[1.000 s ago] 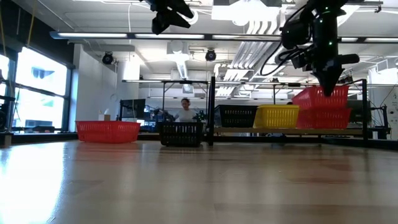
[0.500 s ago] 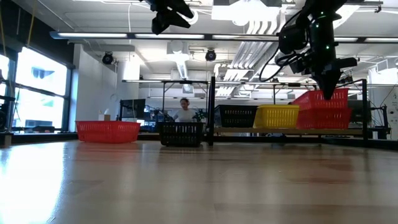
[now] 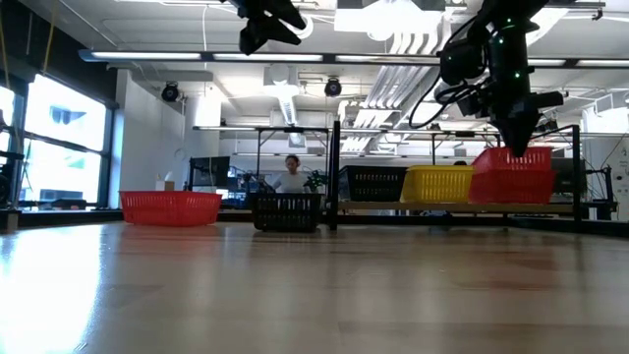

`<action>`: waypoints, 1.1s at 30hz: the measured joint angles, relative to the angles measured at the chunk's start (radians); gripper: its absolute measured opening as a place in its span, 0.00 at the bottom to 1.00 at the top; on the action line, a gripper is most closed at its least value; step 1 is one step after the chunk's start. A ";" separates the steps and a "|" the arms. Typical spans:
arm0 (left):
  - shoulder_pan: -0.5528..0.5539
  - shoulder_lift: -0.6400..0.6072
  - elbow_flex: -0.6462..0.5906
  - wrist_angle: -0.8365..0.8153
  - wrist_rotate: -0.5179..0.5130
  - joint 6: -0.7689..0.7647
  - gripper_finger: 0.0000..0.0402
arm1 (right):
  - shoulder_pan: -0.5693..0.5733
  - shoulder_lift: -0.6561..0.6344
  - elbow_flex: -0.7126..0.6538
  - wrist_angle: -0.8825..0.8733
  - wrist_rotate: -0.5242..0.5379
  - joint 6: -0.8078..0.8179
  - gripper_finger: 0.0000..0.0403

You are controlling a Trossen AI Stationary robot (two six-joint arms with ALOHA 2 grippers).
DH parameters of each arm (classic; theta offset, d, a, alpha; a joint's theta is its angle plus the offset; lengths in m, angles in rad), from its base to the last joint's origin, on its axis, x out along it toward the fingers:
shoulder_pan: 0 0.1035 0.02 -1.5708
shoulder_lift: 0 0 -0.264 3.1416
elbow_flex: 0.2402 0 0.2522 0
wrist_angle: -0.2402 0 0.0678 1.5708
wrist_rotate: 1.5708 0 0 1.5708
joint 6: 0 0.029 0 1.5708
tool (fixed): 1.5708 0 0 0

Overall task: Stack baskets on shelf by color
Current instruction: Stack the bottom red basket on the red basket on the shelf, then stack the black basket on the black basket on the shelf

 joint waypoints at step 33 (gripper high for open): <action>0.005 0.023 0.000 -0.192 -0.222 -0.087 0.33 | 0.187 -0.141 0.000 -0.006 -0.193 0.686 0.29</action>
